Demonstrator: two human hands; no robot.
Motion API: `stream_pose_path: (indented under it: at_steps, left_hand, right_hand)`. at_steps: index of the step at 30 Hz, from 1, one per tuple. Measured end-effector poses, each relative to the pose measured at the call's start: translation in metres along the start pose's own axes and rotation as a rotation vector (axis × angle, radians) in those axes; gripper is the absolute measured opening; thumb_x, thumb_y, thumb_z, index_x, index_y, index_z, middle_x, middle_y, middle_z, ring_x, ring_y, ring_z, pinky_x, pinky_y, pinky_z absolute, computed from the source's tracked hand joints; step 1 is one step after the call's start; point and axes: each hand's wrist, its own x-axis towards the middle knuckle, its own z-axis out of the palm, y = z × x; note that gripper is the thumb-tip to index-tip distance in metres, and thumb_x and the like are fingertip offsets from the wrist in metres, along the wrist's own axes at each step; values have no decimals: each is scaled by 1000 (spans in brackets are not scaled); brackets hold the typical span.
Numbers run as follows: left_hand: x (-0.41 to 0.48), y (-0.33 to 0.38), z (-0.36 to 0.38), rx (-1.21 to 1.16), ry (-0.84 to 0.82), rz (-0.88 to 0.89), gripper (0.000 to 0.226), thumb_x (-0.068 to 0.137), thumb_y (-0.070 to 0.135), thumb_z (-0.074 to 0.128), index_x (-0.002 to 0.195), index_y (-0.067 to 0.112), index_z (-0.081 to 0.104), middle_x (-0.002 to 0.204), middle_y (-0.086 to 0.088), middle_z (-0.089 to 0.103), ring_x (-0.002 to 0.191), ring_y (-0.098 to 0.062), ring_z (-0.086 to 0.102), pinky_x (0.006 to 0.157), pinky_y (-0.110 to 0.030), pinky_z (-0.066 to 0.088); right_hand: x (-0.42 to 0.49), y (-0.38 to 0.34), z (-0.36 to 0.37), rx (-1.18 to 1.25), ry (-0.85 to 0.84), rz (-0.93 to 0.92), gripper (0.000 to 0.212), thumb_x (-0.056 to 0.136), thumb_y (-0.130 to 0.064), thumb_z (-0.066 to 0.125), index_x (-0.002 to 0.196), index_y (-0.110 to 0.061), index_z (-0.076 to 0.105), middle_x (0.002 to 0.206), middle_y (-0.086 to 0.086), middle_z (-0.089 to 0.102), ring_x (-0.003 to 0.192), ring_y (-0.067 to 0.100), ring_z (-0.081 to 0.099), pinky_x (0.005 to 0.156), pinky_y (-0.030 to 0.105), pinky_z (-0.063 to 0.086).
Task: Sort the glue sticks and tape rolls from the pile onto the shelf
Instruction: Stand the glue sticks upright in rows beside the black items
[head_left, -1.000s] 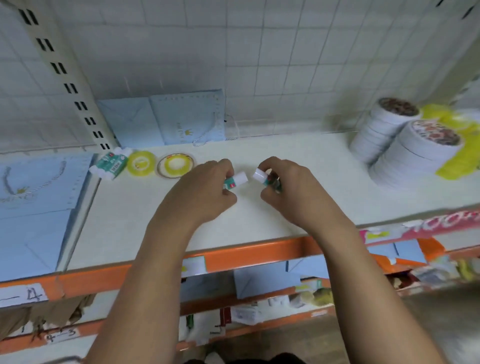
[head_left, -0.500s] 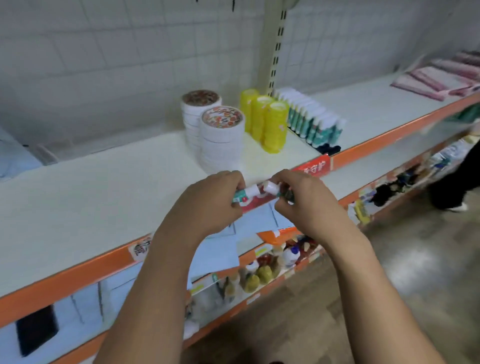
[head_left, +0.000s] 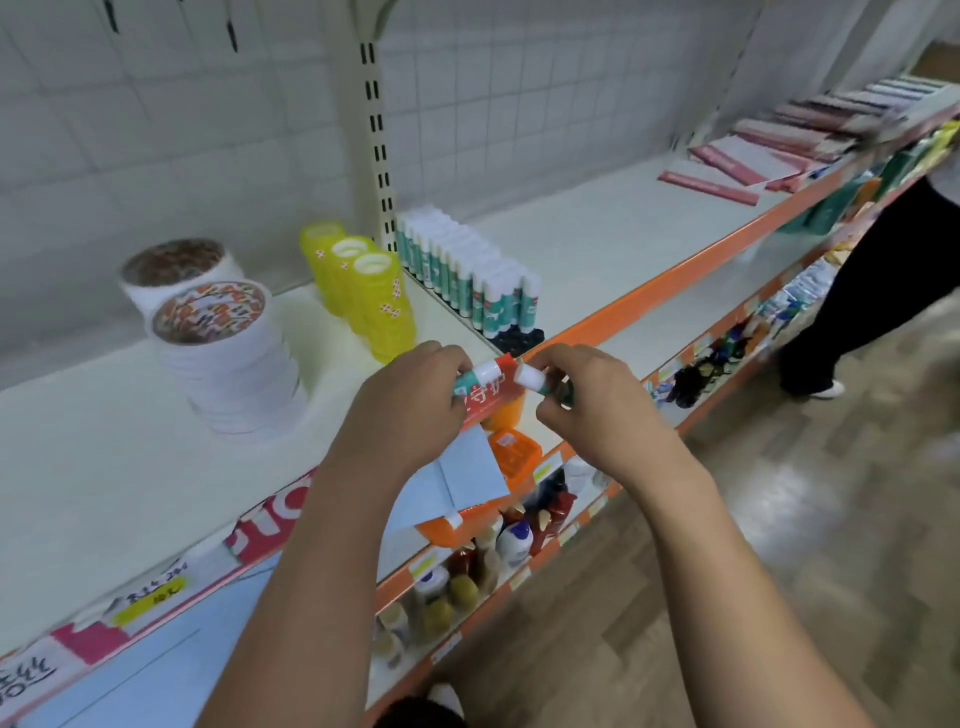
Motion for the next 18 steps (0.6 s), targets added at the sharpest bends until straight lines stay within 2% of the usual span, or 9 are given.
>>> stream_pose_path:
  at_steps: [3, 7, 10, 15, 18]
  left_hand:
    - [27, -2, 7, -26, 1, 14, 29, 90, 21, 57, 119, 23, 58, 112, 0, 58, 102, -19, 55, 71, -31, 44]
    - [60, -5, 12, -20, -33, 25, 30, 90, 18, 58, 119, 25, 60, 112, 0, 59, 102, -21, 57, 75, -37, 49]
    - [76, -6, 19, -14, -59, 30, 28, 90, 16, 59, 117, 24, 62, 112, 0, 61, 101, -22, 58, 75, -36, 49]
    - [85, -7, 27, 1, -149, -30, 32, 90, 15, 58, 121, 24, 62, 117, -3, 63, 105, -23, 59, 82, -40, 51]
    - [90, -6, 28, -34, -180, -84, 31, 89, 13, 60, 119, 24, 64, 115, -5, 63, 106, -25, 59, 85, -41, 50]
  right_hand:
    - [22, 10, 3, -13, -1, 11, 29, 86, -18, 60, 115, -20, 62, 94, 4, 60, 83, 22, 53, 71, 40, 48]
    - [46, 22, 6, -16, -3, 3, 25, 91, -21, 61, 116, -22, 62, 93, 3, 60, 82, 19, 53, 72, 38, 48]
    - [61, 30, 8, -25, -17, 15, 29, 91, -17, 59, 120, -21, 61, 97, 5, 61, 86, 21, 54, 74, 40, 48]
    - [81, 39, 9, -2, -64, -16, 34, 88, -12, 57, 121, -21, 60, 103, 5, 61, 95, 25, 54, 79, 42, 48]
    - [94, 46, 10, 17, -97, -77, 33, 89, -13, 58, 121, -22, 61, 105, 5, 62, 96, 23, 56, 78, 38, 47]
